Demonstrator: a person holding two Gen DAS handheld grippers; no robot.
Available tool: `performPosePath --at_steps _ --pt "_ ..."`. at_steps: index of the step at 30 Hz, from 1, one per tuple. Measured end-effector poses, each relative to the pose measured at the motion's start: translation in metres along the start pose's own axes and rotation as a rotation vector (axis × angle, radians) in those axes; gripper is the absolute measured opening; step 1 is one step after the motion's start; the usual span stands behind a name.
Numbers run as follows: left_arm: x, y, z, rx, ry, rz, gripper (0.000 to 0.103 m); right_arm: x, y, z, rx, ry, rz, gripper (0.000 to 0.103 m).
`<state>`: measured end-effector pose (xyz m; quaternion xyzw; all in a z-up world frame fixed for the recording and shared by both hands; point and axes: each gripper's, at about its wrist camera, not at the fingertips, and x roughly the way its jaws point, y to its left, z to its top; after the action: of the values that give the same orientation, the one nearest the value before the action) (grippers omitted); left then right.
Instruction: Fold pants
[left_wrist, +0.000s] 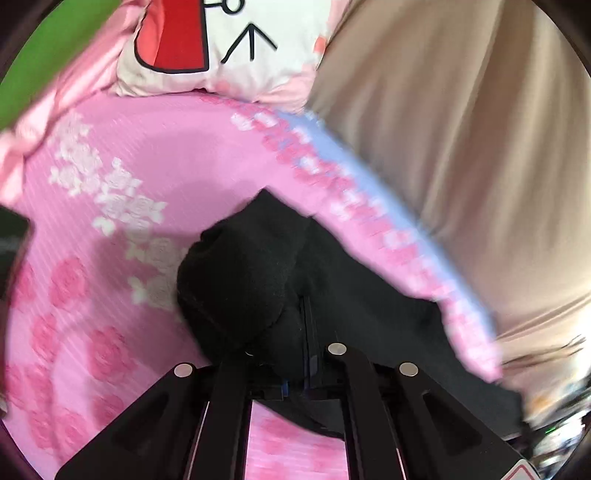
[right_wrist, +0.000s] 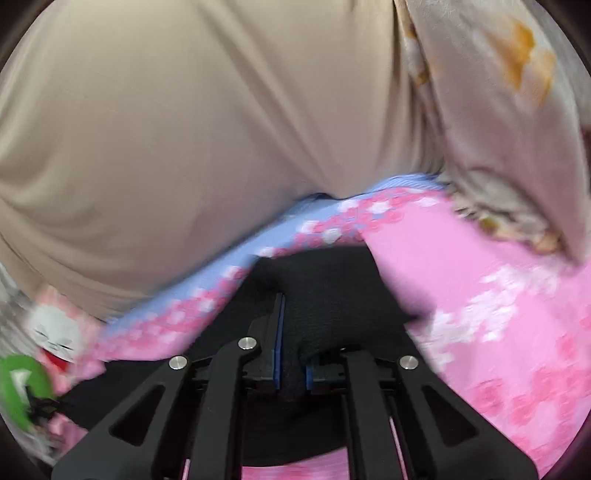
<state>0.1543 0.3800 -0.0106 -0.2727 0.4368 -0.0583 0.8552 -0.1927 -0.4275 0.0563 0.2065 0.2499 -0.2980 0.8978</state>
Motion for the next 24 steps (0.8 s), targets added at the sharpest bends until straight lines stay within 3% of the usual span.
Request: performPosePath --at_steps 1,3,5,6,8,11,14,16,19,21,24 --pt "0.014 0.001 -0.004 0.024 0.044 0.069 0.006 0.02 -0.011 -0.009 0.012 0.078 -0.032 0.013" --pt "0.02 0.006 -0.014 0.025 0.056 0.092 0.013 0.045 -0.038 -0.034 0.073 0.189 -0.069 0.016" --pt "0.007 0.008 -0.02 0.012 0.015 0.09 0.016 0.034 -0.05 -0.045 0.101 0.146 -0.068 0.032" --pt "0.001 0.009 -0.023 0.0 0.004 0.094 0.027 0.02 -0.052 -0.048 0.102 0.108 -0.099 0.041" --pt "-0.017 0.012 -0.032 -0.029 -0.034 0.172 0.043 0.001 -0.05 -0.049 0.084 0.059 -0.127 0.041" --pt "-0.049 0.007 -0.054 -0.022 -0.089 0.224 0.044 -0.03 -0.027 -0.049 0.027 -0.008 -0.127 0.041" --pt "-0.07 -0.013 -0.069 -0.005 -0.102 0.146 0.044 -0.035 0.031 -0.047 -0.07 0.001 0.03 0.041" --pt "-0.073 -0.041 -0.074 0.056 -0.112 0.102 0.044 -0.022 0.093 -0.052 -0.185 0.051 0.146 0.04" --pt "-0.063 -0.092 -0.08 0.185 -0.115 0.067 0.046 0.014 0.188 -0.072 -0.3 0.169 0.339 0.039" --pt "-0.049 -0.116 -0.087 0.248 -0.112 0.054 0.058 0.046 0.257 -0.092 -0.374 0.267 0.444 0.037" --pt "-0.016 -0.144 -0.104 0.329 -0.069 0.057 0.058 0.093 0.349 -0.127 -0.489 0.382 0.502 0.034"
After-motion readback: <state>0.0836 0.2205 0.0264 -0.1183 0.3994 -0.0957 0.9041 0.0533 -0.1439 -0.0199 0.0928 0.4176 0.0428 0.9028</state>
